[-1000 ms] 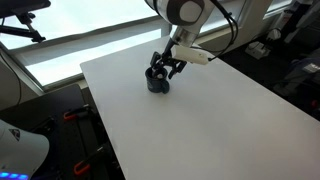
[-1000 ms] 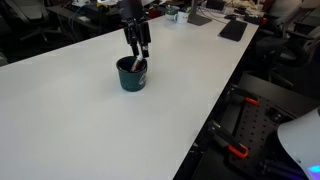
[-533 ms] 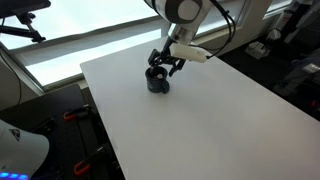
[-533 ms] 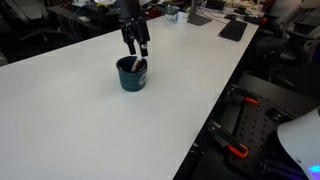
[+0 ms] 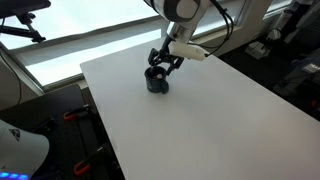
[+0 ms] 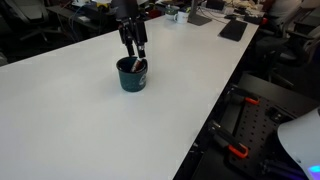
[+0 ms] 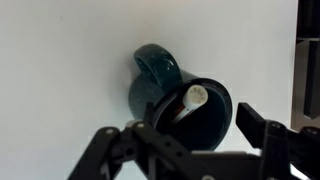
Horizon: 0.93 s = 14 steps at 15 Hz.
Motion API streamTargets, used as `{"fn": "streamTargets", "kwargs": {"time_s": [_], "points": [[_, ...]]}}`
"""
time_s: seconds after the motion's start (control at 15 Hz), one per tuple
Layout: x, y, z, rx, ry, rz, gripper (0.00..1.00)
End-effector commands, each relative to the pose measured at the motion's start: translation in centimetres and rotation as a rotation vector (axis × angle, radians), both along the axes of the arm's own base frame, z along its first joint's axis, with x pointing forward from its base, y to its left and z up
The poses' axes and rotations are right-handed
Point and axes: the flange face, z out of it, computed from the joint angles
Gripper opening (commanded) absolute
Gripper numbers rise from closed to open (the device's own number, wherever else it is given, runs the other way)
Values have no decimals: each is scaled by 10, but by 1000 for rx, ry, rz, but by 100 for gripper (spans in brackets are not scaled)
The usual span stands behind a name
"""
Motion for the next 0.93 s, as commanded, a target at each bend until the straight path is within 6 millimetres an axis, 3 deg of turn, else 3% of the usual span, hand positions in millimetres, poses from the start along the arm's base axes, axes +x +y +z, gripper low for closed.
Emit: {"fn": "streamTargets", "kwargs": {"time_s": [0.0,0.07,0.13,0.2,0.47,0.87], "points": [[-4,3,10,6,-2,8,66],[-4,3,10,5,-2,5,61],[-4,3,10,4,-2,5,70],[-5,4,10,3,-2,2,92],[-13,13,16,13,-6,15,100],[-27,26,15,63,57,-14,100]]}}
